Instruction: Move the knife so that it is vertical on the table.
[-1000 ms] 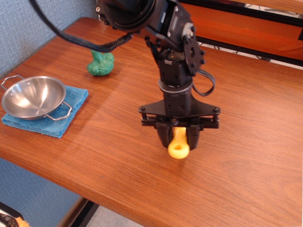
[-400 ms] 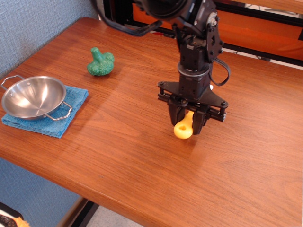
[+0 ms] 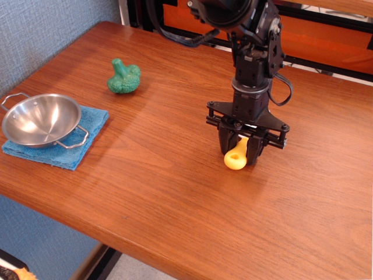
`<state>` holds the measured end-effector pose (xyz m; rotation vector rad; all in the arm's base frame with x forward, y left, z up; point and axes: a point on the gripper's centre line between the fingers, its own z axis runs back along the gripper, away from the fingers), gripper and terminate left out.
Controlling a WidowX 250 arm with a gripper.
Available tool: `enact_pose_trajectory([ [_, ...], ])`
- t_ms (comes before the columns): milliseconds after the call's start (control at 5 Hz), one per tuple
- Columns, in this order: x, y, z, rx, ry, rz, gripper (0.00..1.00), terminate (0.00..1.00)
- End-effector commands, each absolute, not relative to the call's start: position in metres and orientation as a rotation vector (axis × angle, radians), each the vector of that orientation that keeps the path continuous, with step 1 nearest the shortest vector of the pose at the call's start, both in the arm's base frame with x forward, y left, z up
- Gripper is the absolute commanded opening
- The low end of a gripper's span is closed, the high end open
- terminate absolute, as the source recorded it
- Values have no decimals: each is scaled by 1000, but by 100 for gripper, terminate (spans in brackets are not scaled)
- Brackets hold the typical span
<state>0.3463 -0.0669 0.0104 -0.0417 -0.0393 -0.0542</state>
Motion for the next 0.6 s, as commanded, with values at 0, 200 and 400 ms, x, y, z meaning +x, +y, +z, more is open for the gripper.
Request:
enact_pose_trajectory([
  [0, 354, -72, 25, -48, -79, -57, 100, 0],
  [200, 353, -69, 30, -49, -87, -67, 100, 0],
  [400, 354, -67, 38, -42, -95, -67, 100, 0],
])
